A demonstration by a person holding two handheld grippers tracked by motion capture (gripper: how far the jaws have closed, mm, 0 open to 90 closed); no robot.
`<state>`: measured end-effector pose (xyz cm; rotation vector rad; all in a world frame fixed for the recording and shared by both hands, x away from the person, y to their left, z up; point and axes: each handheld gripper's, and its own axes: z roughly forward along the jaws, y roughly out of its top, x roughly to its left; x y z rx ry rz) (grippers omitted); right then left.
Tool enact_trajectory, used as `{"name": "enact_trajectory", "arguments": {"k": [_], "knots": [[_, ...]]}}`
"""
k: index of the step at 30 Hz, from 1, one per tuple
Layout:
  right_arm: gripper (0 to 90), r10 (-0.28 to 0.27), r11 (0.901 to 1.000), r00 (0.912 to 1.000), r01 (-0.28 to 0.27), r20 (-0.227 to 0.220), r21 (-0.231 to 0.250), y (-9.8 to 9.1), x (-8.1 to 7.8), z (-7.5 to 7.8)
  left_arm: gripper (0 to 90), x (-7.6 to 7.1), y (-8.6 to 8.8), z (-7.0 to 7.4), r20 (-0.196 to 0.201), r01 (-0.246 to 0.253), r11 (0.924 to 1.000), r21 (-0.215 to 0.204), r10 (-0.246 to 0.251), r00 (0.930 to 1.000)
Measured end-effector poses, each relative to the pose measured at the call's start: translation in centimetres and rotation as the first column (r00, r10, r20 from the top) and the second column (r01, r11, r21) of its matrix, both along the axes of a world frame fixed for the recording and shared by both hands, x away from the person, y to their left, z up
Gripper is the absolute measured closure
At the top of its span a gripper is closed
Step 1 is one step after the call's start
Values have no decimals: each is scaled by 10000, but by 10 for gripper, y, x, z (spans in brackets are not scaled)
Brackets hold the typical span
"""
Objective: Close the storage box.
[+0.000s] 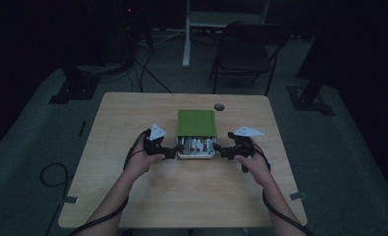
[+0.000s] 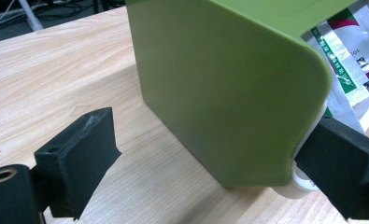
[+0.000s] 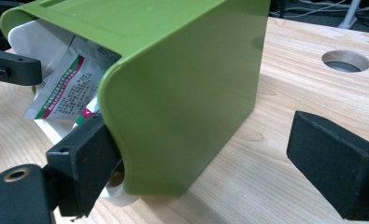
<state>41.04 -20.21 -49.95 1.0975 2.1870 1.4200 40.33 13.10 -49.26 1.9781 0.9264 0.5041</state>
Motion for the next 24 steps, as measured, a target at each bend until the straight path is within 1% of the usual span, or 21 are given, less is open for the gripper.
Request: {"name": "enact_trajectory", "arguments": {"k": [4,7,17,20,22,24], "knots": [[97,-76,10000,10000,76,63,-42,1,1,0,79,2,-1,1,-42,-101,9999,85,101,9999],[97,-95,9999,9999,96,47,-60,1,1,0,79,3,-2,1,10,-102,9998,160,102,9999],[98,-206,9998,9998,207,-81,74,2,1,-1,80,2,-2,0,-60,-112,9999,99,112,9999],[98,-250,9997,9996,250,-105,48,2,0,0,80,0,-3,1,-54,-15,10000,35,16,10000],[98,-251,9997,9996,252,-105,24,3,-1,1,80,-2,-4,3,-123,67,10000,-58,-67,9999],[98,-128,9998,9999,128,-61,125,3,-2,2,79,-4,-6,4,-162,182,9998,-123,-184,9997]]}}
